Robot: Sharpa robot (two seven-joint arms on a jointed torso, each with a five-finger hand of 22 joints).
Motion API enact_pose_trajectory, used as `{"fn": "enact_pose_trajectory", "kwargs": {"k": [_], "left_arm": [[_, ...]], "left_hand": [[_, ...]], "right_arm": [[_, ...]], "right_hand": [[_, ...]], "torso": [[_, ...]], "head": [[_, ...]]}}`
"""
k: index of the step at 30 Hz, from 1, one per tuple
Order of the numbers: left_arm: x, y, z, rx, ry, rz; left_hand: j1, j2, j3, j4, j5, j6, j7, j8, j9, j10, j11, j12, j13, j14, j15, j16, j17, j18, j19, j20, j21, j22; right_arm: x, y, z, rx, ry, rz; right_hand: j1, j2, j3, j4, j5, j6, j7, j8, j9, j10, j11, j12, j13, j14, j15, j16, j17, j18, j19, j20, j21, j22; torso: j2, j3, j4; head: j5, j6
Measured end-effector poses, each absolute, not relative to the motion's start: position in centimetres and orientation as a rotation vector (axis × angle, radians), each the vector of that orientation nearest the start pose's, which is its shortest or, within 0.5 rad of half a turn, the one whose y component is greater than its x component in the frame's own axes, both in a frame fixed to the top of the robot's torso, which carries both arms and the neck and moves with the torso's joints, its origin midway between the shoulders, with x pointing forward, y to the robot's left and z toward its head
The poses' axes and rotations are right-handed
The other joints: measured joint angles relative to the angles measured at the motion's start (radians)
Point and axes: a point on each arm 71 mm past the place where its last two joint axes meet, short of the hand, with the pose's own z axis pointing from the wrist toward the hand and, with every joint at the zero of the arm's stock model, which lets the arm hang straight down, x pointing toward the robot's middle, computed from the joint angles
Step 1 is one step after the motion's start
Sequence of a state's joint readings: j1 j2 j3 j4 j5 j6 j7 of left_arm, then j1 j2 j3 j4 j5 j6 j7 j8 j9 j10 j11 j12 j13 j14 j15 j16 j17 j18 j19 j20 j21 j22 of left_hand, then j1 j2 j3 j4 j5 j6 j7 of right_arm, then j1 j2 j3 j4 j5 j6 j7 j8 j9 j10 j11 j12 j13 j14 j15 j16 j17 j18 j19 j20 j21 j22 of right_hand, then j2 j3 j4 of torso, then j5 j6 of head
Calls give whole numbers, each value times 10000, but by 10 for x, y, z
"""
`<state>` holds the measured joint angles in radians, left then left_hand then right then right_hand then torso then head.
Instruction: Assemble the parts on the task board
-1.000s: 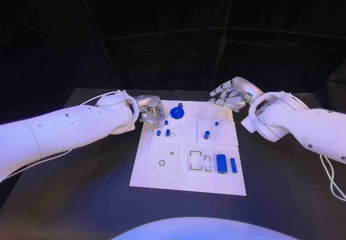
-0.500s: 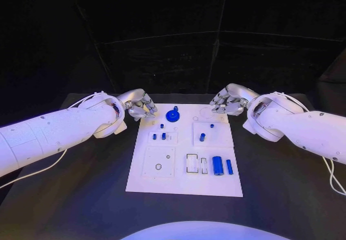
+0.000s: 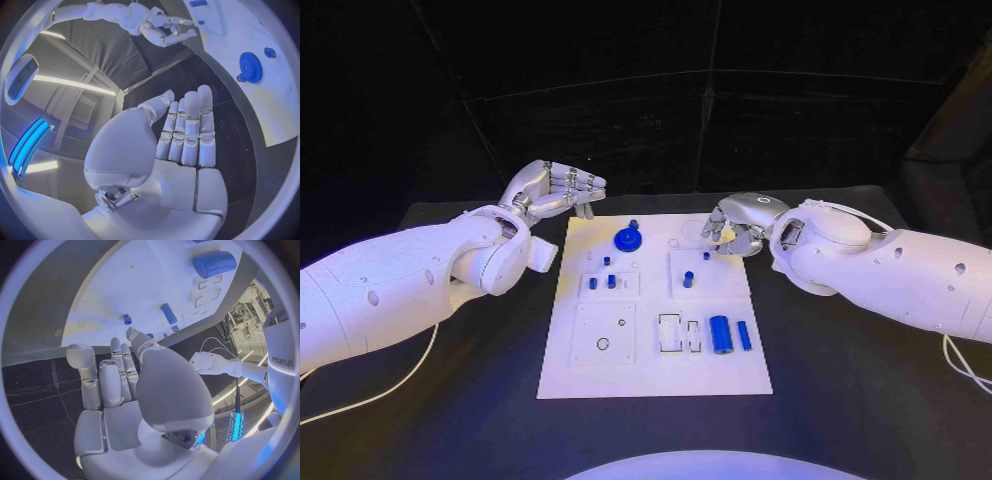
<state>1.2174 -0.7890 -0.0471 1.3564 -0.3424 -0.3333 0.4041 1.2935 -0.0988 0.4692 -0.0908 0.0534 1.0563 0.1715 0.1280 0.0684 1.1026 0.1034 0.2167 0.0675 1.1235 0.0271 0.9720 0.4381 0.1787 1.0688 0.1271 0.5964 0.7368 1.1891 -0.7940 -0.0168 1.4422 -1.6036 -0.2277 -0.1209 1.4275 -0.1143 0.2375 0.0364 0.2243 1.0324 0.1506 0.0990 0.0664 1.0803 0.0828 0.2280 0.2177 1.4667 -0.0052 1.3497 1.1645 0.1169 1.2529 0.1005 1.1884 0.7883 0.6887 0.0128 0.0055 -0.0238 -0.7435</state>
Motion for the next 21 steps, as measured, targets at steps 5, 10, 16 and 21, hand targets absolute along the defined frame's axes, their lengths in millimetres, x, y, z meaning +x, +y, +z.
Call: {"fn": "enact_pose_trajectory", "kwargs": {"k": [5, 10, 16, 21], "left_arm": [[519, 231, -175, -8506, 13569, -14055], [518, 232, -175, -8992, 13226, -14285], [517, 233, -175, -9304, 12995, -14432], [517, 234, -175, -9456, 12911, -14487]], "left_hand": [[0, 0, -85, -2, 0, 0, 0, 0, -14, 0, 0, 0, 0, -71, -1, 0, -65, -1, -51, 51, -71, -56], [0, 0, -111, 24, 0, -30, 29, 0, -14, -37, 37, 39, -1, -106, 35, 0, -76, -3, -86, 17, -72, -68], [0, 0, -138, -4, 0, -38, 36, 0, -13, -39, 38, 40, -1, -106, 35, 0, -85, -4, -86, 17, -72, -77], [0, 0, -166, 24, 0, -38, 36, 0, -13, -39, 38, 39, -2, -106, 36, 0, -95, -4, -120, 51, -116, -88]], "right_arm": [[496, -191, -195, -3387, 16969, 5200], [494, -187, -197, -3633, 17026, 5147], [494, -185, -201, -3808, 17211, 5045], [495, -185, -205, -3871, 17390, 4898]], "right_hand": [[40, -40, 186, -62, 0, -27, 46, -64, 0, -3, 24, -129, -258, -30, 42, 0, 0, 1, 15, 15, 0, -2], [40, -40, 380, -143, 0, 3, 76, -64, 1, 23, 50, -211, -450, 0, 72, 0, 29, 0, 39, 39, 0, 12], [41, -40, 637, -235, -55, 43, 115, -101, 1, 64, 91, -272, -662, 0, 72, 0, 52, 0, 52, 52, 0, 37], [41, -40, 988, -309, -248, 138, 135, -150, 1, 187, 101, -344, -896, 0, 72, 0, 72, 0, 52, 52, 0, 65]], "torso": [[6, 0, 5], [11, -4, 12], [12, -12, 13], [14, -12, 13]], "head": [[-30, 13], [-31, 21], [-7, -14], [6, -44]]}}
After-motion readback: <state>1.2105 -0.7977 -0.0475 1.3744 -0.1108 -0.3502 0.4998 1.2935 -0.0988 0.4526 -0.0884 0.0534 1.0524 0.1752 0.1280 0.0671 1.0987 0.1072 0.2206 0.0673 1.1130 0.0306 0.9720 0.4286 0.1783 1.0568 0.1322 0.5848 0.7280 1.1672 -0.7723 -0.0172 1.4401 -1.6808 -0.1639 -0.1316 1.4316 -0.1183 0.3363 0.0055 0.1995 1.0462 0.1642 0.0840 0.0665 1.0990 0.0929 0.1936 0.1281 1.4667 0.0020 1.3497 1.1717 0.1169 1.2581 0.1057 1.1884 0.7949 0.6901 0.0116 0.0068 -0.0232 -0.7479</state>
